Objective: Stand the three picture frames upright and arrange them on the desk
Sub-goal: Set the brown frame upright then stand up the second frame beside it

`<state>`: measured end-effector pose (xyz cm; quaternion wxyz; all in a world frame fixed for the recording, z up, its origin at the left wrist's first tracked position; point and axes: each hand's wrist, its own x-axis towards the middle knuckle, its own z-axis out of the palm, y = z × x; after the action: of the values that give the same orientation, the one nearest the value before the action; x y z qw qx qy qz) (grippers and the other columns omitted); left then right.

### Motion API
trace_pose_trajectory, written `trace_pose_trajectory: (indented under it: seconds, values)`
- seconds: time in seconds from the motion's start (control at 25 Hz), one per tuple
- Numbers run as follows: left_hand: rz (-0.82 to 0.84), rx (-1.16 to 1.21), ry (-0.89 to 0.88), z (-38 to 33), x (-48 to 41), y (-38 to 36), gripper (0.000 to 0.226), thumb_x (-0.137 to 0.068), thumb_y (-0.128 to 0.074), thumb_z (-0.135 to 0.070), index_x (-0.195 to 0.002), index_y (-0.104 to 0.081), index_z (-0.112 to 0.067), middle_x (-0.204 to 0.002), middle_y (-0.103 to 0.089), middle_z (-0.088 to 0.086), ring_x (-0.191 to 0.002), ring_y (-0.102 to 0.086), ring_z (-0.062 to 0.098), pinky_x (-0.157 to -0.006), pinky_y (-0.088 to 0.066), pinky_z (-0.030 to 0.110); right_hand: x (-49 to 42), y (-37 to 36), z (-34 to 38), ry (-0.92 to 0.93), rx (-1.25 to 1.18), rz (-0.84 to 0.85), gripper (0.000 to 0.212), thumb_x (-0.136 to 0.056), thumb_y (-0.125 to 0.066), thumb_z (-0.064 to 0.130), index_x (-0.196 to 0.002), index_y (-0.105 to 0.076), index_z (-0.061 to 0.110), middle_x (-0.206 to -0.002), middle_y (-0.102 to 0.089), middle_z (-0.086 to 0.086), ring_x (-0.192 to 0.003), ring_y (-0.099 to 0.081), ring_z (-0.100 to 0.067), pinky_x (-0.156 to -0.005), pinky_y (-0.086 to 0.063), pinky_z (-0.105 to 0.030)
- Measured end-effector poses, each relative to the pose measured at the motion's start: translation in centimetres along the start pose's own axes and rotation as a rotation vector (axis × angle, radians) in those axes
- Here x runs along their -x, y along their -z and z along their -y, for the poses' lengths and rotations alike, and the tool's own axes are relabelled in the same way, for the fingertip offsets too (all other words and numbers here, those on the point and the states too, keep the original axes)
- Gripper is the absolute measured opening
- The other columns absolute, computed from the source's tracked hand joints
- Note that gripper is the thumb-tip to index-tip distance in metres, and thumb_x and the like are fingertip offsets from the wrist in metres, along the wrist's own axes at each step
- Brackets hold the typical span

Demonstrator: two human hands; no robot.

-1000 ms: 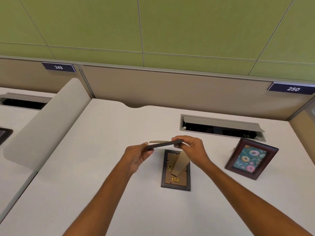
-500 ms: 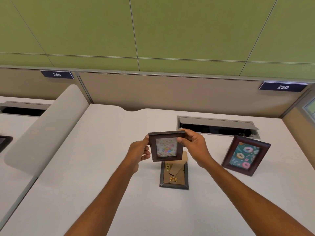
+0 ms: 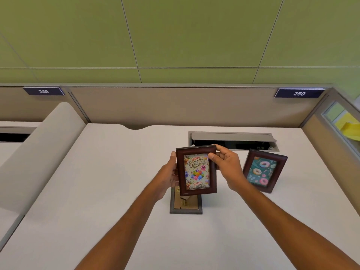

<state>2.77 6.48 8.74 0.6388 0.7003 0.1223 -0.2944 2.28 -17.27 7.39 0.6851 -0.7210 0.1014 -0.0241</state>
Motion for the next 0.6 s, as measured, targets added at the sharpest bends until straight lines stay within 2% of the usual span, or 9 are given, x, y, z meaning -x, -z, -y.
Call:
trace_pose_trajectory:
  seconds: [0.2, 0.32, 0.4, 0.48, 0.6]
  values:
    - [0.034, 0.008, 0.01, -0.7, -1.5, -3.3, 0.084, -0.095, -0.021, -0.088, -0.135, -0.066, -0.03, -0.131, -0.075, 0.002, -0.116, -0.073, 0.023, -0.102, -0.054, 0.045, 0.4, 2.9, -0.4, -0.028, -0.013, -0.04, 0.035, -0.104, -0.07, 0.019, -0.138, -0.066, 0.024, -0.109, -0.085, 0.007, -0.105, -0.081, -0.015, -0.076, -0.068, -0.028]
    - [0.024, 0.017, -0.006, -1.3, -2.3, -5.2, 0.091, -0.089, -0.022, -0.094, -0.137, -0.068, -0.032, -0.131, -0.075, 0.002, -0.118, -0.072, 0.023, -0.1, -0.052, 0.045, 0.5, 4.4, -0.3, -0.035, 0.004, -0.054, 0.038, -0.103, -0.07, 0.018, -0.141, -0.065, 0.021, -0.115, -0.084, 0.003, -0.107, -0.081, -0.016, -0.083, -0.069, -0.035]
    - [0.019, 0.018, -0.018, -1.7, -2.8, -6.4, 0.092, -0.083, -0.025, -0.098, -0.133, -0.071, -0.036, -0.127, -0.077, 0.0, -0.114, -0.073, 0.02, -0.096, -0.053, 0.044, 0.4, 5.4, -0.5, -0.031, 0.0, -0.059, 0.035, -0.103, -0.07, 0.017, -0.138, -0.067, 0.021, -0.112, -0.085, 0.003, -0.106, -0.081, -0.015, -0.08, -0.068, -0.03]
    - [0.009, 0.016, -0.025, -2.0, -3.4, -7.6, 0.089, -0.078, -0.031, -0.1, -0.128, -0.071, -0.038, -0.123, -0.079, -0.002, -0.113, -0.073, 0.02, -0.096, -0.053, 0.044, 0.6, 6.3, -0.6, -0.034, -0.003, -0.068, 0.033, -0.103, -0.07, 0.017, -0.136, -0.069, 0.022, -0.111, -0.085, 0.003, -0.106, -0.081, -0.016, -0.081, -0.068, -0.03]
    - [-0.013, 0.012, -0.03, -2.1, -4.5, -9.2, 0.074, -0.089, -0.036, -0.093, -0.124, -0.072, -0.039, -0.12, -0.081, -0.003, -0.116, -0.073, 0.022, -0.098, -0.052, 0.043, 0.7, 7.0, -1.1, -0.06, -0.01, -0.109, 0.03, -0.104, -0.07, 0.018, -0.132, -0.068, 0.028, -0.113, -0.084, 0.007, -0.104, -0.081, -0.01, -0.084, -0.068, -0.03]
